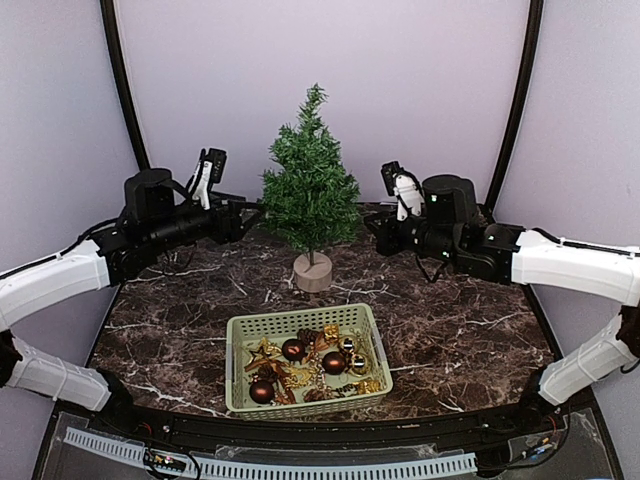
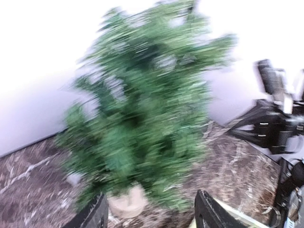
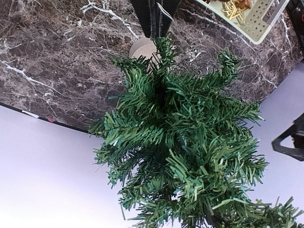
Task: Decorate the small christmas tree
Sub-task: Wrap the side of the string light in the gap of the branches.
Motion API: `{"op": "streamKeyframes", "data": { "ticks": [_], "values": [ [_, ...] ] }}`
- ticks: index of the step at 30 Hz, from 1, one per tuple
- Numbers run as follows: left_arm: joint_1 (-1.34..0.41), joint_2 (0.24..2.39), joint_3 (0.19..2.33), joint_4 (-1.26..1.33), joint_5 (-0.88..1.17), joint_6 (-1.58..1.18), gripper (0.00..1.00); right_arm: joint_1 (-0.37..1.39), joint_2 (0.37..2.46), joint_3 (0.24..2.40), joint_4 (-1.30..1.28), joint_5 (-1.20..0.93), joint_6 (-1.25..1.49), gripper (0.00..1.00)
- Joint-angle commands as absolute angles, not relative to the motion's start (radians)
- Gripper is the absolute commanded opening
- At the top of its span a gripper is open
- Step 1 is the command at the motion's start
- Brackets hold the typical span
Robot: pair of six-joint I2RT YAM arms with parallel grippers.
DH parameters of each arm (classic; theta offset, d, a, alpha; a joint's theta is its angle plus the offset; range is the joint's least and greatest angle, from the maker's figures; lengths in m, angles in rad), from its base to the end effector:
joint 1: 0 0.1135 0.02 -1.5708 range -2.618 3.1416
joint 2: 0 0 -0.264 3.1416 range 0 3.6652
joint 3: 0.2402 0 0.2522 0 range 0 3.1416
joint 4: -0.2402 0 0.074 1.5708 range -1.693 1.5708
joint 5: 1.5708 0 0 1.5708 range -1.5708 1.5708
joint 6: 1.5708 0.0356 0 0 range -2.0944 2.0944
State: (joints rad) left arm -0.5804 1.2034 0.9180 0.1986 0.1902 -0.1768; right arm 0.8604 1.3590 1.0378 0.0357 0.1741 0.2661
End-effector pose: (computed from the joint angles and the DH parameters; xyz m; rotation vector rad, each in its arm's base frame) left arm 0.2352 -0.1623 0.3390 0.4869 1.6373 -0.7274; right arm 0.2137 0.2390 0.3205 -0.4362 1.8473 0.6174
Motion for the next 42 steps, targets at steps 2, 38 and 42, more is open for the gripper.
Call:
{"op": "streamKeyframes", "data": {
  "ticks": [2,38,42],
  "values": [
    [-0.734,1.197,1.039,0.030,0.137,-0.017,0.63,0.870,1.336,1.056,0.060,0.189,0.265,0.00],
    [-0.851,1.559,1.339,0.026,-0.114,0.212,0.42,0.875,1.332,1.014,0.115,0.134,0.309,0.00],
    [-0.850,1.564,1.338,0.029,-0.107,0.218,0.33,0.885,1.317,1.010,0.118,0.119,0.292,0.00]
  ]
}}
